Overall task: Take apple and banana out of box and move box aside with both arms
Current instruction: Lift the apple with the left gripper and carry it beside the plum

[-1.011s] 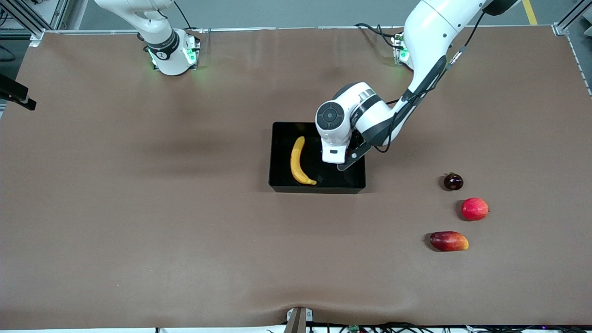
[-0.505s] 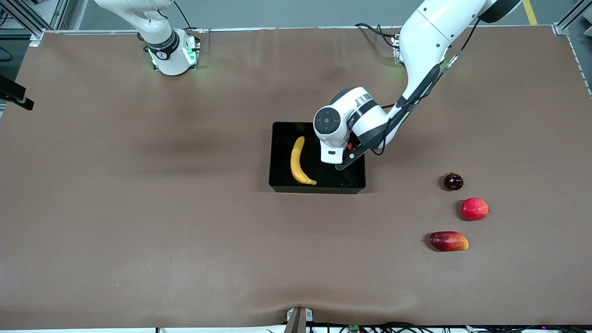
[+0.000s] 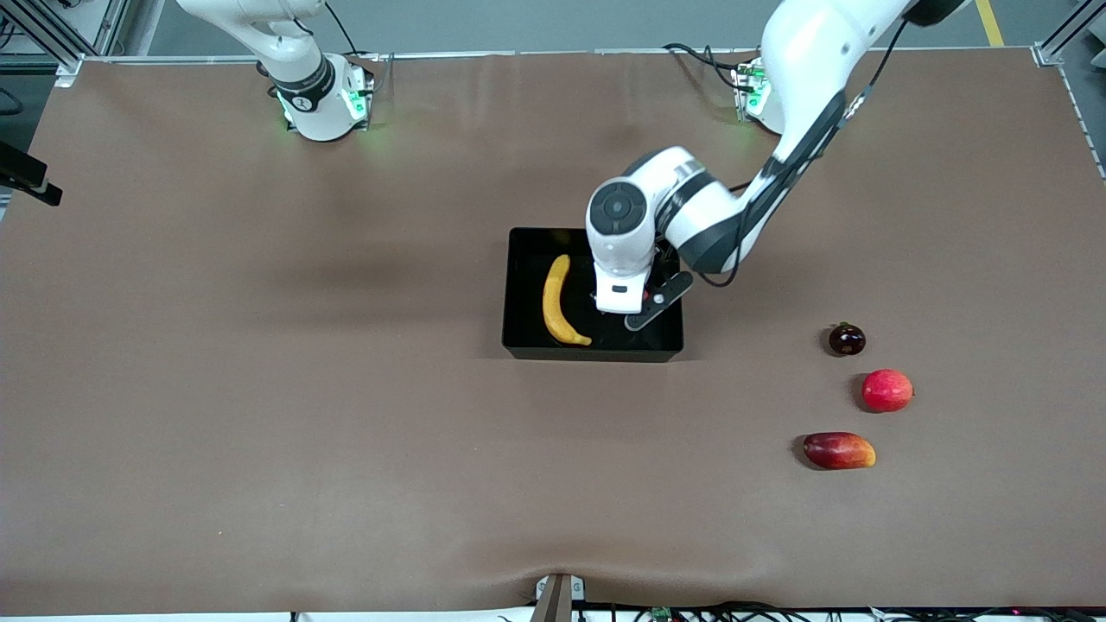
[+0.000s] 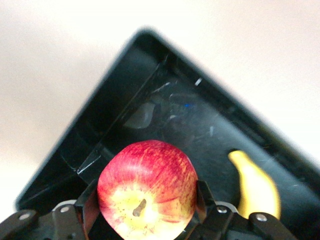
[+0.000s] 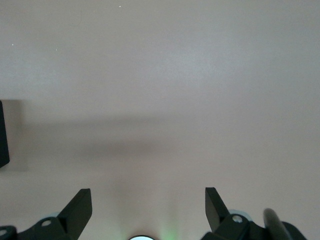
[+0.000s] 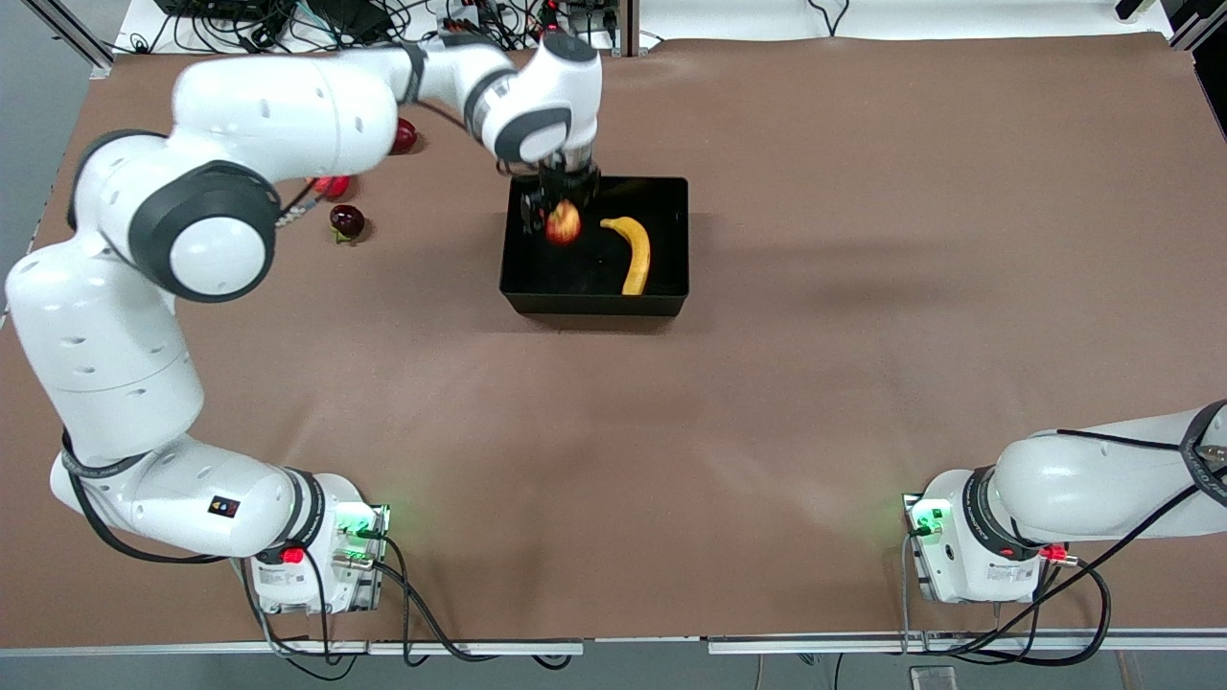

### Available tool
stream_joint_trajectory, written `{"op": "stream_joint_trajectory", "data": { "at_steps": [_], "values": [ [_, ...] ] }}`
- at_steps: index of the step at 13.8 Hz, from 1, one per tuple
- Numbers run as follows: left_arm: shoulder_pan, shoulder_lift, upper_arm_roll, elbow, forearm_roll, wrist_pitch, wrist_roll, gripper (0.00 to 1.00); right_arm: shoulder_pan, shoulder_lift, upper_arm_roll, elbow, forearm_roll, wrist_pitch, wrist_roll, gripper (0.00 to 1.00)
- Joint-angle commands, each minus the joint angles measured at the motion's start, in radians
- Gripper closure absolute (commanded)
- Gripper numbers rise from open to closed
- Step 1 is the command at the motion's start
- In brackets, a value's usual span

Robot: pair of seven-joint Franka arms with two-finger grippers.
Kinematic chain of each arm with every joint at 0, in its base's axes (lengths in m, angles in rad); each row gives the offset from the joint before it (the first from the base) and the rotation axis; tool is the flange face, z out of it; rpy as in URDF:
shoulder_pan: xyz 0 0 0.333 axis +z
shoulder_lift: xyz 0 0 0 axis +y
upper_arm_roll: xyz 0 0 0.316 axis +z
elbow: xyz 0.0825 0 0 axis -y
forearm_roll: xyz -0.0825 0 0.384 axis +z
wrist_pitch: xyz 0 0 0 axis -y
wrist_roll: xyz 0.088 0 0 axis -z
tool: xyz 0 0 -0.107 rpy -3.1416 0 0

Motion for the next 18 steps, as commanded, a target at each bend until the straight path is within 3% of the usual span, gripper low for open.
{"op": "stream_joint_trajectory", "data": {
  "at_steps": [1,3,6,10,14,18],
  "values": [
    [0.013,-0.077,-0.013,0.127,-0.026,-0.171,0.075,1.0,-0.026,0.018,0.015,0.022,0.012,-0.006,-0.007,0.0],
    [0.091,-0.102,-0.013,0.208,-0.108,-0.202,0.245,1.0,-0.026,0.018,0.015,0.022,0.014,-0.006,-0.007,0.0],
    [0.219,-0.129,-0.011,0.196,-0.141,-0.257,0.425,1.0,-0.026,0.018,0.015,0.022,0.014,-0.006,-0.007,0.0],
    [0.42,-0.096,-0.007,0.132,-0.123,-0.265,0.631,1.0,-0.027,0.034,0.015,0.022,0.014,-0.005,-0.008,0.0],
    [0.519,0.019,-0.002,0.112,-0.009,-0.159,0.7,1.0,-0.026,0.055,0.015,0.035,0.005,-0.005,-0.016,0.0],
    [0.623,0.117,0.003,0.031,0.113,0.078,0.702,1.0,-0.027,0.063,0.015,0.036,0.008,-0.005,-0.016,0.0]
  ]
}}
